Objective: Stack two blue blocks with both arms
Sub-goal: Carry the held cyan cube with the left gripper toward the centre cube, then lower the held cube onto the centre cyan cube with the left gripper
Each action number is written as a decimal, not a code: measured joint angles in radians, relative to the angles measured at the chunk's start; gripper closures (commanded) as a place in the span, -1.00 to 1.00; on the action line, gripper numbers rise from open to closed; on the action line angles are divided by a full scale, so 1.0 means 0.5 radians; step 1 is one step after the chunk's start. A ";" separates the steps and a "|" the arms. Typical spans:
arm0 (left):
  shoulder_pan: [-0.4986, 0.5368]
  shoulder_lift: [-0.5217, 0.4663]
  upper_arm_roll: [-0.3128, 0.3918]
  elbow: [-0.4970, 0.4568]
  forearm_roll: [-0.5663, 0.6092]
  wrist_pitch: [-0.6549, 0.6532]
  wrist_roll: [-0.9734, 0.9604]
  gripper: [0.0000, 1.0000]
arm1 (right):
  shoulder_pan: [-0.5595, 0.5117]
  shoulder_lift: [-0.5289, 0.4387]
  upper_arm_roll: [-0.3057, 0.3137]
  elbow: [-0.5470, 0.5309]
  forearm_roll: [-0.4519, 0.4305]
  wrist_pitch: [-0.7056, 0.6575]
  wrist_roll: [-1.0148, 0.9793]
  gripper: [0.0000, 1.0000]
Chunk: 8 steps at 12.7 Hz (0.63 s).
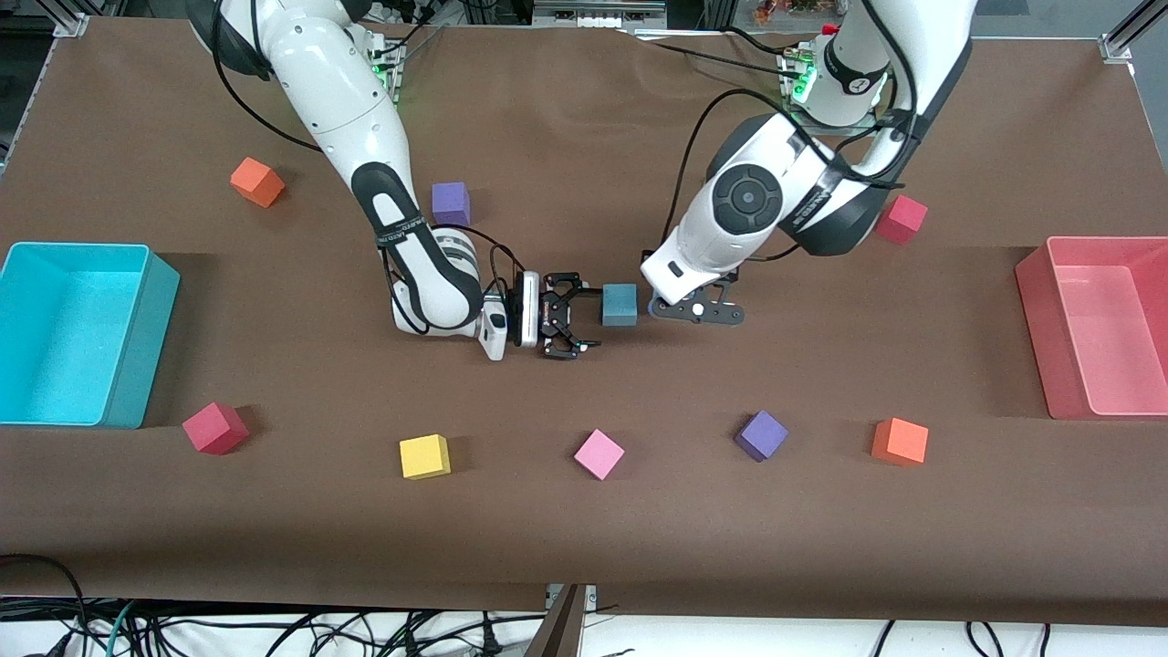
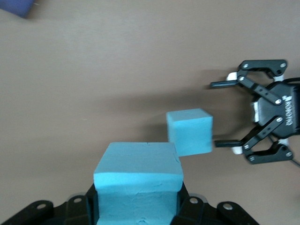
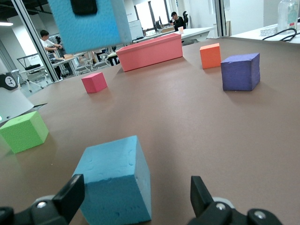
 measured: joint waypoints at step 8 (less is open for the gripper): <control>-0.142 0.069 0.000 0.004 0.000 0.049 -0.115 0.54 | -0.026 0.020 -0.015 -0.030 0.000 -0.002 -0.123 -1.00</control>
